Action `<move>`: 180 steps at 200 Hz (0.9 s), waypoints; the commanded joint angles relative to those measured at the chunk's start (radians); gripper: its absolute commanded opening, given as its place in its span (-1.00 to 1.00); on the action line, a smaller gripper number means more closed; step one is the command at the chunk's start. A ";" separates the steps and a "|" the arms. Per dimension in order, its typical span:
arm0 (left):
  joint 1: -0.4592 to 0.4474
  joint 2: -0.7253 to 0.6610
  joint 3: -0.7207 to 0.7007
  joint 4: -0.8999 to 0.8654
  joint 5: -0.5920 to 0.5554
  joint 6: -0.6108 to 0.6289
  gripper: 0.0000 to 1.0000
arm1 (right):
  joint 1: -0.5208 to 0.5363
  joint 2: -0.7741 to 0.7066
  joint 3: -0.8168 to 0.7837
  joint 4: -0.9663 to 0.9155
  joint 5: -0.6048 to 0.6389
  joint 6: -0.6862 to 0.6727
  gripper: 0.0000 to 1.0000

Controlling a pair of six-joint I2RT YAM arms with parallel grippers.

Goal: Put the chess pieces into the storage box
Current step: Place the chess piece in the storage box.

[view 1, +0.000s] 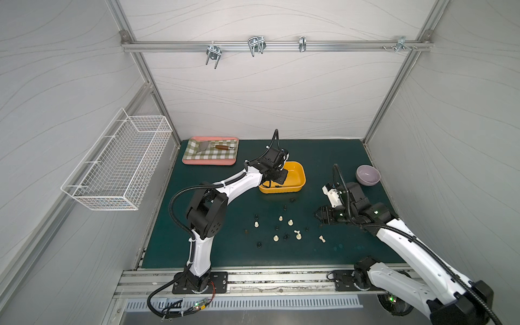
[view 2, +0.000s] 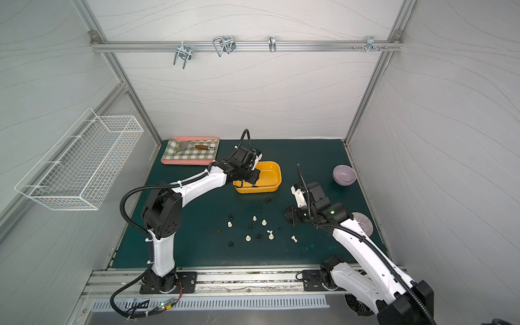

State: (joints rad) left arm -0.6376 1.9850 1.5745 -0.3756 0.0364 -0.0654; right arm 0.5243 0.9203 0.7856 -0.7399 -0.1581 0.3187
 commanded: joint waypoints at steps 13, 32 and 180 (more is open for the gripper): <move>0.002 0.024 0.054 0.034 0.010 -0.004 -0.93 | 0.009 -0.016 -0.009 -0.029 -0.012 0.015 0.15; 0.003 0.025 0.057 0.032 0.011 -0.010 -0.92 | 0.012 -0.015 -0.009 -0.024 -0.012 0.015 0.15; 0.003 0.016 0.033 0.016 0.002 -0.028 -0.39 | 0.049 -0.009 -0.022 -0.013 -0.011 0.026 0.15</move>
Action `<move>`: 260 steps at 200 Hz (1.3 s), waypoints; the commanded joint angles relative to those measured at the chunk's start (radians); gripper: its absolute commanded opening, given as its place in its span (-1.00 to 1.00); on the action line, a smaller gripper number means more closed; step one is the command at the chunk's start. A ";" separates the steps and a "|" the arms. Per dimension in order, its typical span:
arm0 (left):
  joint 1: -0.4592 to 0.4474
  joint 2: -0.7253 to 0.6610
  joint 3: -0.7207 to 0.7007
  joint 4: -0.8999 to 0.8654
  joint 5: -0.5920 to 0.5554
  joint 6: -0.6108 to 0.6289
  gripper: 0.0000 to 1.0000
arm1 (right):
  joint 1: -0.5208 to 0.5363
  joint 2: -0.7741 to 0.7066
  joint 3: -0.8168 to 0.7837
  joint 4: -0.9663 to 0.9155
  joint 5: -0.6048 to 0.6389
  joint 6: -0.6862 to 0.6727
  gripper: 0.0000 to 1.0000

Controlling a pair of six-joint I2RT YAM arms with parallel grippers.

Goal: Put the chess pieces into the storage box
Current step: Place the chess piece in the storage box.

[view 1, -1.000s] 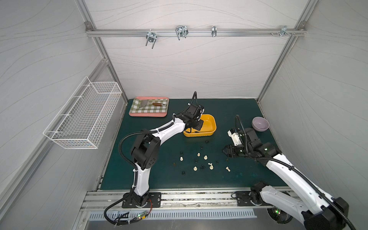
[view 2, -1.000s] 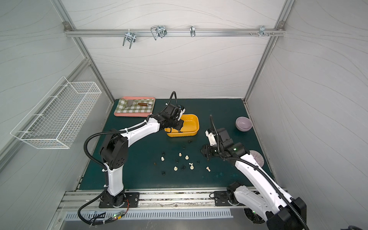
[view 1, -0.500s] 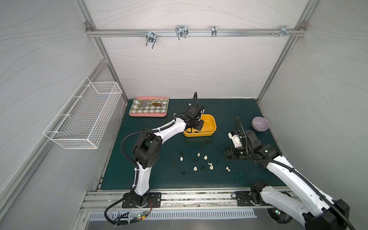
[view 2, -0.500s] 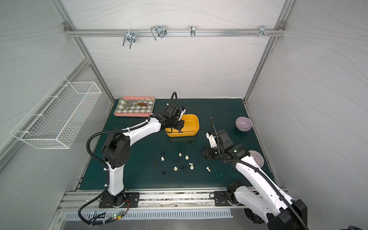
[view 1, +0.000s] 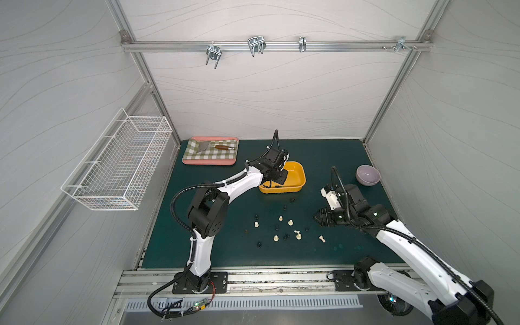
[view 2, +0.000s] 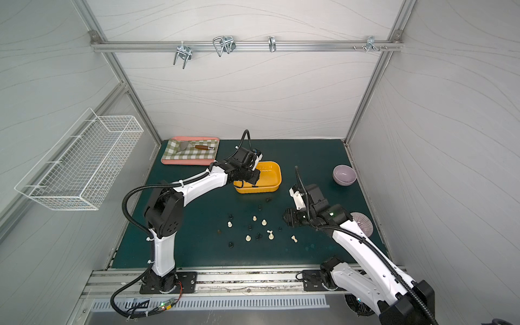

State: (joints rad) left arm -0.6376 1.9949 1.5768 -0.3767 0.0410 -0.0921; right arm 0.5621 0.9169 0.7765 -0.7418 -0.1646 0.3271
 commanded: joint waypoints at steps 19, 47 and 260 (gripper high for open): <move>0.004 0.003 0.025 0.016 -0.004 -0.004 -0.19 | 0.016 -0.006 -0.014 -0.013 -0.002 0.019 0.15; 0.007 -0.011 0.013 0.022 -0.011 -0.007 0.01 | 0.021 -0.003 -0.014 -0.011 0.002 0.020 0.15; 0.015 -0.320 -0.355 0.130 -0.043 -0.114 0.18 | 0.139 0.147 0.042 0.002 0.032 0.021 0.15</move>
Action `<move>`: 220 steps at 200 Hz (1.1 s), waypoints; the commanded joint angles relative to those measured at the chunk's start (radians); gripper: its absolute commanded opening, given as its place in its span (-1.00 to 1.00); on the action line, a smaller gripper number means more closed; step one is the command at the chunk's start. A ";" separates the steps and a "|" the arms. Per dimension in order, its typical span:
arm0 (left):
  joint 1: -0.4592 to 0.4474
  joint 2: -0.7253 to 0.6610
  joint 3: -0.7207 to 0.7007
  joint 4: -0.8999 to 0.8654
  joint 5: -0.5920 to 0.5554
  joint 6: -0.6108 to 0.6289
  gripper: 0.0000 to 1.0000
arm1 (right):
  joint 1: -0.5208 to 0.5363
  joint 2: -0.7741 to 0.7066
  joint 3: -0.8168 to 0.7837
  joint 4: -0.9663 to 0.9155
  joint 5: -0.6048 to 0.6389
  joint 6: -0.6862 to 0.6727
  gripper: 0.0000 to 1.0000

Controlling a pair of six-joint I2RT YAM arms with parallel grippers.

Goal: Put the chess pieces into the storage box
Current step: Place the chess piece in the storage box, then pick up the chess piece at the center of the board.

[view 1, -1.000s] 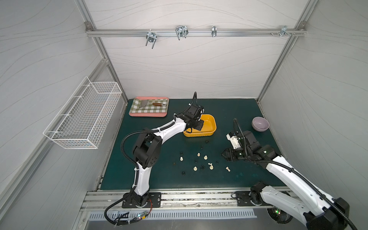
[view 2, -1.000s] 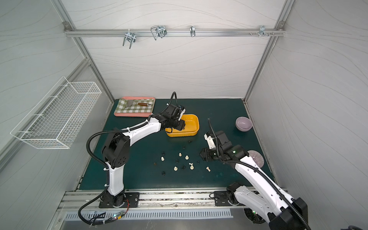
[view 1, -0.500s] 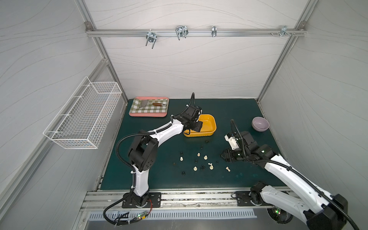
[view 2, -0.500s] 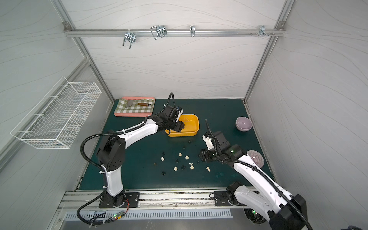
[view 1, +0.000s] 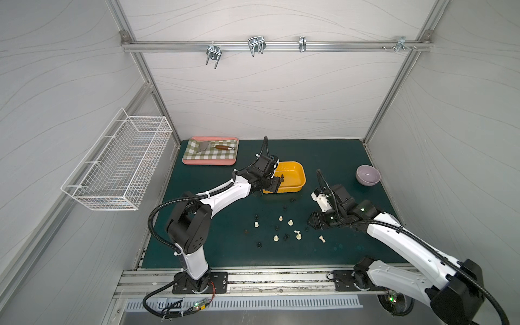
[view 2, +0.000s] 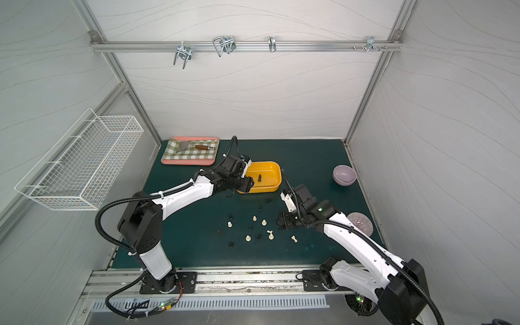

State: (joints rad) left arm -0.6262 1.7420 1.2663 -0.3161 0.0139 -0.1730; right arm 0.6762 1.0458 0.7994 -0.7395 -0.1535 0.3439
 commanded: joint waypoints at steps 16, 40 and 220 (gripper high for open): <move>0.003 -0.103 -0.085 0.077 -0.019 -0.041 0.19 | 0.041 0.031 0.014 0.013 0.020 0.010 0.15; 0.006 -0.144 -0.136 0.072 -0.024 -0.052 0.20 | 0.058 0.061 0.020 0.031 0.014 0.012 0.15; 0.003 -0.279 -0.351 0.119 0.017 -0.160 0.22 | 0.082 0.317 0.012 0.054 0.136 0.010 -0.27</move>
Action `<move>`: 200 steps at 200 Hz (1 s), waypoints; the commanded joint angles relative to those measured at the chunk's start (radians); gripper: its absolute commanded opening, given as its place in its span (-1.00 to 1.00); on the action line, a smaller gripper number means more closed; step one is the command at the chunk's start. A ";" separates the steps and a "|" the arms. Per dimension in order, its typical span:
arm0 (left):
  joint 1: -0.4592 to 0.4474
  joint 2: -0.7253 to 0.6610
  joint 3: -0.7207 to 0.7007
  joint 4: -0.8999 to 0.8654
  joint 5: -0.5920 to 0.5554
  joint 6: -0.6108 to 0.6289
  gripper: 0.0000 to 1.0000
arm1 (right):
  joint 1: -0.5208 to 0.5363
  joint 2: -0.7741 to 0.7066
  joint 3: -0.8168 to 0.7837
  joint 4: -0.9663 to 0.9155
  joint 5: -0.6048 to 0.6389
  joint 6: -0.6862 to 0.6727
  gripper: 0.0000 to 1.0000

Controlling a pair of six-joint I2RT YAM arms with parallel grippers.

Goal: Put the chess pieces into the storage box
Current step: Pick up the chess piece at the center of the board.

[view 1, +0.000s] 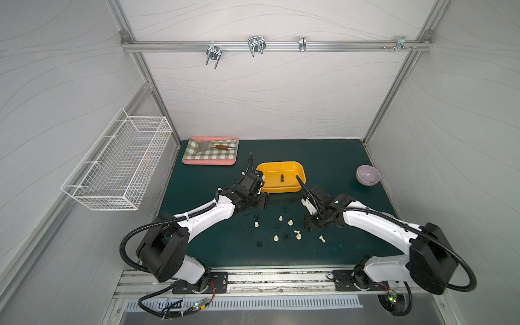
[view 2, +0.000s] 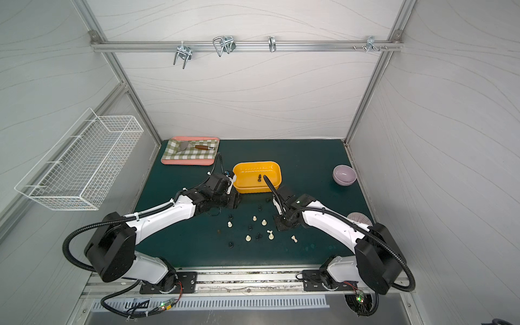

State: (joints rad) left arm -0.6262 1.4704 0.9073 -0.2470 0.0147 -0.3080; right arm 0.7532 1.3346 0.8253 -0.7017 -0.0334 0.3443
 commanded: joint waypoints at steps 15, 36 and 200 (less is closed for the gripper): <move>0.003 -0.004 0.011 0.052 0.022 -0.028 0.22 | 0.006 0.048 -0.017 0.023 0.020 0.014 -0.31; 0.002 -0.001 0.012 0.054 0.024 -0.032 0.23 | 0.006 0.073 -0.022 0.033 0.026 0.010 -0.34; -0.001 0.008 0.021 0.063 0.046 -0.044 0.24 | 0.005 0.167 -0.024 0.084 0.036 0.003 -0.53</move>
State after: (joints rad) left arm -0.6262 1.4708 0.9070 -0.2264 0.0494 -0.3374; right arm 0.7532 1.4876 0.7998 -0.6243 -0.0071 0.3481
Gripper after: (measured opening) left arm 0.622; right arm 0.239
